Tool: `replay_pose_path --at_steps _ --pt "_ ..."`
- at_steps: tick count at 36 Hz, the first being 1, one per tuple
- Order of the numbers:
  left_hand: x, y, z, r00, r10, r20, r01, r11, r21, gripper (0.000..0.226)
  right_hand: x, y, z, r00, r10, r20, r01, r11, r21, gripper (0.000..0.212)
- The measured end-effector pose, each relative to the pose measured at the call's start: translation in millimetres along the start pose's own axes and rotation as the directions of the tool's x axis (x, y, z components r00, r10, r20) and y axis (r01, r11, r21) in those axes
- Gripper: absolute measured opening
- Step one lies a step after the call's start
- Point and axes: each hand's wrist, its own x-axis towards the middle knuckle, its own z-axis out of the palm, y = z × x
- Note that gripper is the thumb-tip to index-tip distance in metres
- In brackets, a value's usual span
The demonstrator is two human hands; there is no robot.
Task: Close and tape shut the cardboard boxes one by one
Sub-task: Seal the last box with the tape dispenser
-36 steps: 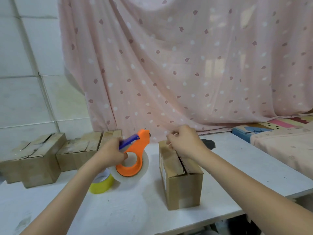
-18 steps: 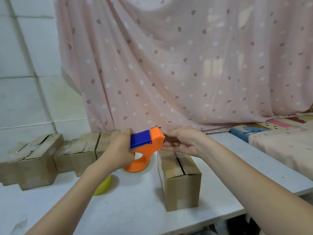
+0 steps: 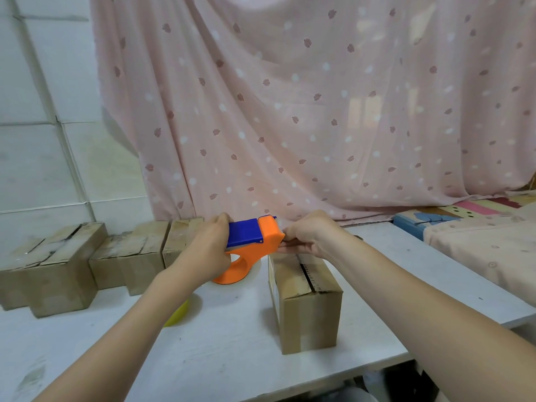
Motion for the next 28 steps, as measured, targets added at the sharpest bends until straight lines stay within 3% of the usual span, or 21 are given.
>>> replay_pose_path --at_steps 5,13,23,28 --pt "-0.2 -11.6 2.8 0.999 0.043 0.001 -0.043 0.999 0.001 0.044 0.7 -0.8 -5.2 1.0 0.001 0.006 -0.001 0.998 -0.056 0.006" --pt "0.2 -19.4 3.9 0.995 0.097 -0.013 -0.097 0.995 -0.015 0.05 0.1 -3.2 -25.6 0.998 0.003 0.055 -0.003 1.0 -0.004 0.012" --pt "-2.5 -38.4 14.8 0.987 0.16 -0.034 -0.158 0.986 0.047 0.046 7.0 14.0 -88.8 0.996 0.077 -0.044 -0.078 0.996 -0.036 0.004" --pt "4.5 -50.0 21.8 0.981 0.193 -0.028 -0.19 0.977 0.096 0.054 13.2 22.8 -106.3 0.988 0.147 -0.051 -0.15 0.988 -0.042 0.005"
